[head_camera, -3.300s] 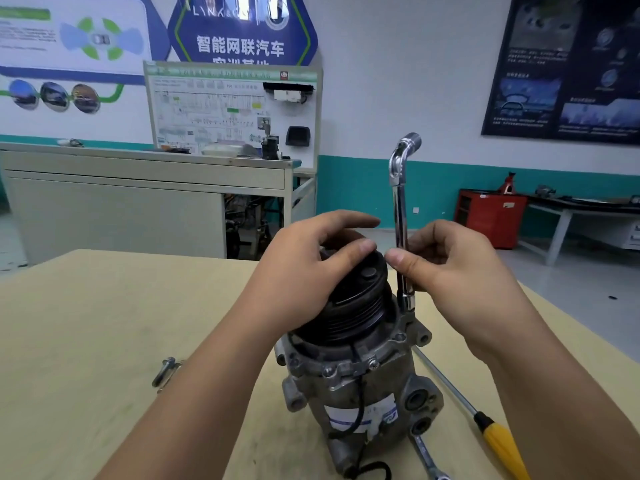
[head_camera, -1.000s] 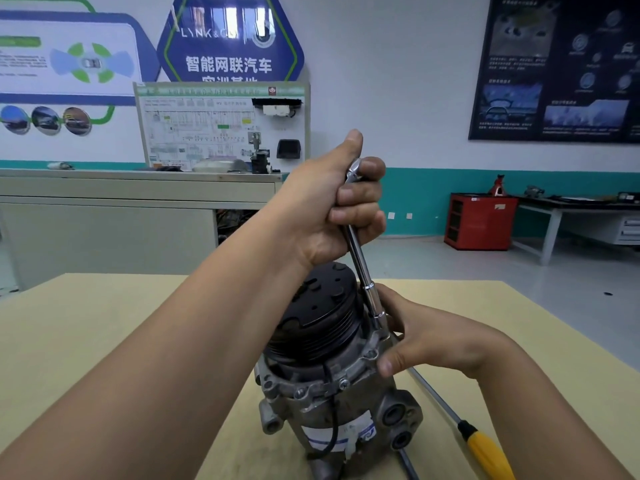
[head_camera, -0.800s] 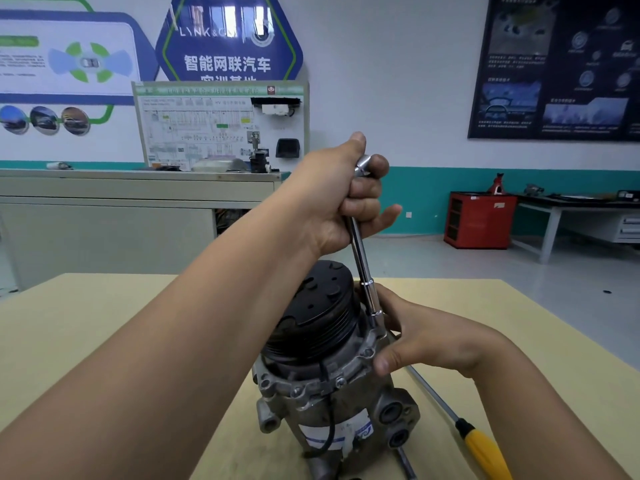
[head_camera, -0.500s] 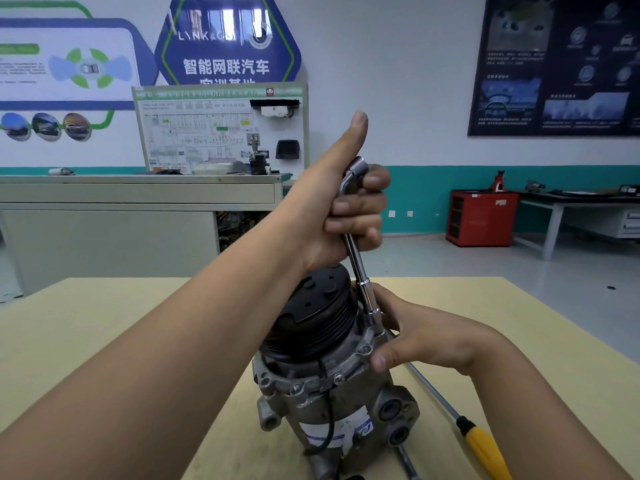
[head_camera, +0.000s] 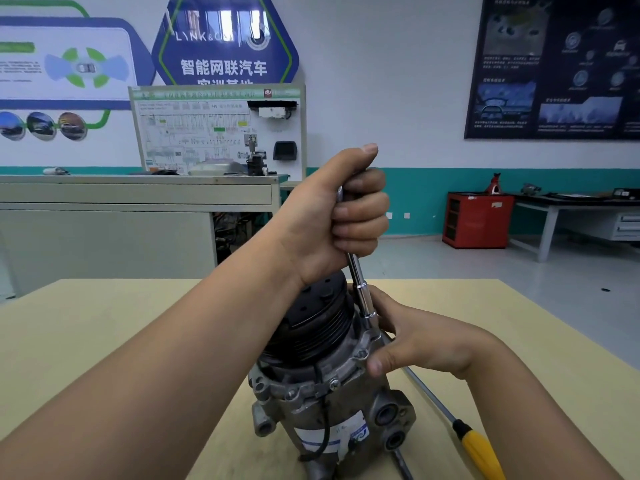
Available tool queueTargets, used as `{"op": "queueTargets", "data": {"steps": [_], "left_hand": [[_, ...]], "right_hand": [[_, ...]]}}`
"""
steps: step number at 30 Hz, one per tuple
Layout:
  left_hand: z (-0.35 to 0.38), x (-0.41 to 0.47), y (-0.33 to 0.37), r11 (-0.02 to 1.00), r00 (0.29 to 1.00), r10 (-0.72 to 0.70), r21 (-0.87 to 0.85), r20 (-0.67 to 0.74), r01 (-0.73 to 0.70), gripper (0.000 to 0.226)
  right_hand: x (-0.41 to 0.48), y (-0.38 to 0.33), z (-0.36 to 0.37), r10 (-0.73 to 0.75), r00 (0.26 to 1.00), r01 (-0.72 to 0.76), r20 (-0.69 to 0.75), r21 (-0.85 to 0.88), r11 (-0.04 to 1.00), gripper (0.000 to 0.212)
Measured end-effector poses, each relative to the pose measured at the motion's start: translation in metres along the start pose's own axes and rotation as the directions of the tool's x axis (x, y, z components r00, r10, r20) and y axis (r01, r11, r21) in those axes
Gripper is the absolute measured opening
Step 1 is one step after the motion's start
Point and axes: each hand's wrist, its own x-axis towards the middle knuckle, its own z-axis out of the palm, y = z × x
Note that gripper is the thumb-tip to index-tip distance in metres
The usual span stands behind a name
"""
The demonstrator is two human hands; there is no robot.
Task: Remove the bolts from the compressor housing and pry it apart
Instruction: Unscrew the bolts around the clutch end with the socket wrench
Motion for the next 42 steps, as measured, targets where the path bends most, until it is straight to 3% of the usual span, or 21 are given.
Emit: {"op": "queueTargets", "data": {"steps": [11, 42], "left_hand": [[0.013, -0.001, -0.002, 0.995, 0.958, 0.082, 0.078, -0.274, -0.063, 0.048], [0.025, 0.002, -0.009, 0.972, 0.848, 0.209, 0.2, -0.487, -0.124, 0.045]], "right_hand": [[0.0, 0.0, 0.001, -0.004, 1.0, 0.004, -0.012, 0.012, 1.0, 0.122], [-0.001, 0.001, 0.0, -0.011, 1.0, 0.011, -0.009, 0.011, 1.0, 0.118]]}}
